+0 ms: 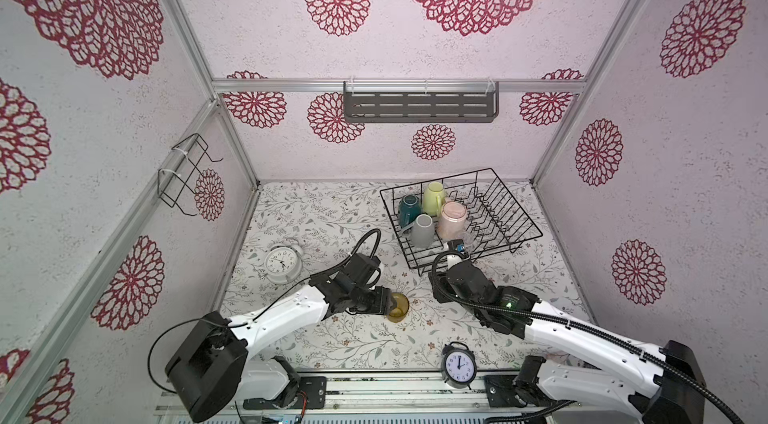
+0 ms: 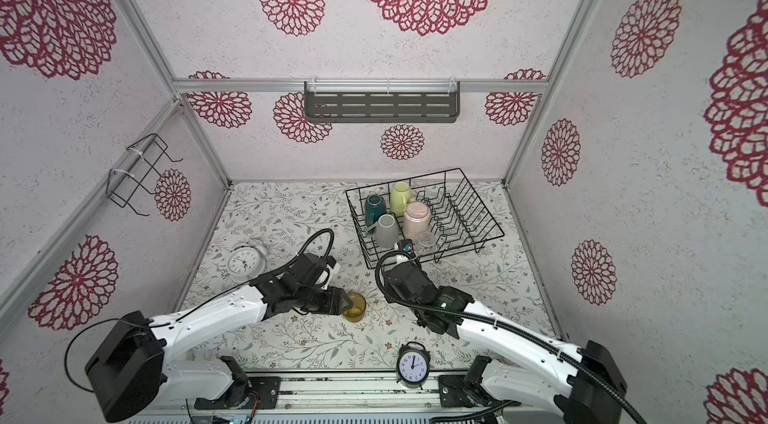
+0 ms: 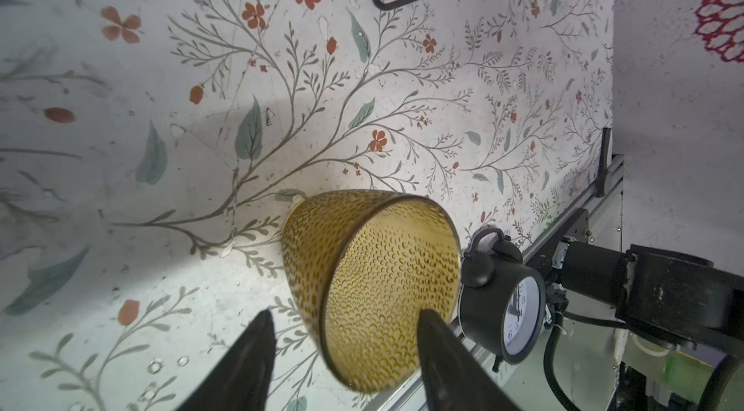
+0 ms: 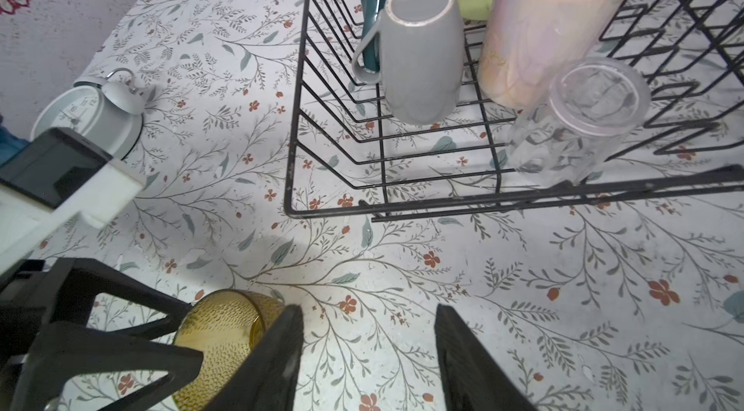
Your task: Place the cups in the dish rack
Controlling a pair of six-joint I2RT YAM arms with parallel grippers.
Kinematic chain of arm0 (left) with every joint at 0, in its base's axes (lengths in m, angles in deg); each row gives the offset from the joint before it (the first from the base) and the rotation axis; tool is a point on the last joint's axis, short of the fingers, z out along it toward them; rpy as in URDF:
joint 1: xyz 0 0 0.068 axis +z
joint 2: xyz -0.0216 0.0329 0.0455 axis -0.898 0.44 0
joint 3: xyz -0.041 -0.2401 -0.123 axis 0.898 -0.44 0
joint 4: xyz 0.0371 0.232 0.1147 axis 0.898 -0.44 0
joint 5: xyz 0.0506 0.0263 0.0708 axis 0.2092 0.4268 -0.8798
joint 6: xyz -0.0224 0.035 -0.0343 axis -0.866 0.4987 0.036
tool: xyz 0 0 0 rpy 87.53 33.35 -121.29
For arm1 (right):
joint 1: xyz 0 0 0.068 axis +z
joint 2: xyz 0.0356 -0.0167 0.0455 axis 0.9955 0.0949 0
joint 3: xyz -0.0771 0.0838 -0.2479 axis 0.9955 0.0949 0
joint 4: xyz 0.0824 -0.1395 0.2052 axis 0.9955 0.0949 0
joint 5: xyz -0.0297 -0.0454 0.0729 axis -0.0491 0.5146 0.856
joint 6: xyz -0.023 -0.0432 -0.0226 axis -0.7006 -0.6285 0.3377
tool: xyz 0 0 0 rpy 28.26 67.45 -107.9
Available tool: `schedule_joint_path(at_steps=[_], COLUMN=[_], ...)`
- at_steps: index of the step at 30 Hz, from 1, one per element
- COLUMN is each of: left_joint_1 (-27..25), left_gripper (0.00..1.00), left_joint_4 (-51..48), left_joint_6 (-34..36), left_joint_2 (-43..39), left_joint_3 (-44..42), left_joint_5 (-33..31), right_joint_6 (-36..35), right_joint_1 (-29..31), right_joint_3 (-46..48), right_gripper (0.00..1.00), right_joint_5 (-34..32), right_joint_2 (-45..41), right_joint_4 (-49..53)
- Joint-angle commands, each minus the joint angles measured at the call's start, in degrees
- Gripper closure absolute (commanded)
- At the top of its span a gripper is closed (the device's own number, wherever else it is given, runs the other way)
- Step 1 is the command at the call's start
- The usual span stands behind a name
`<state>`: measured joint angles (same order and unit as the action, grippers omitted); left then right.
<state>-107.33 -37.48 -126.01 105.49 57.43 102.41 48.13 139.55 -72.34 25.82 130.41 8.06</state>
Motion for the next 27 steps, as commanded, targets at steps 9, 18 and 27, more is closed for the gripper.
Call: schedule_joint_path(at_steps=[9,18,27], left_joint_1=[-0.42,0.91,12.98], left_gripper=[0.94,1.0,1.0], left_joint_4=[-3.76,-4.1,21.27], left_joint_6=[3.36,6.65,4.96], left_joint_2=[3.42,-6.89,-27.36], left_joint_3=[2.57,2.78,-8.89], left_joint_5=[-4.03,-2.91,2.98], right_joint_6=[1.03,-4.36,-0.1], right_joint_1=[-0.25,-0.24,-0.9], right_joint_3=[0.14,-1.97,-7.87], right_gripper=[0.42,0.33,0.02], right_joint_5=[-2.09,7.01,23.38], right_joint_2=[-1.23,-0.34,2.27], right_joint_4=[-1.69,-6.11,-14.33])
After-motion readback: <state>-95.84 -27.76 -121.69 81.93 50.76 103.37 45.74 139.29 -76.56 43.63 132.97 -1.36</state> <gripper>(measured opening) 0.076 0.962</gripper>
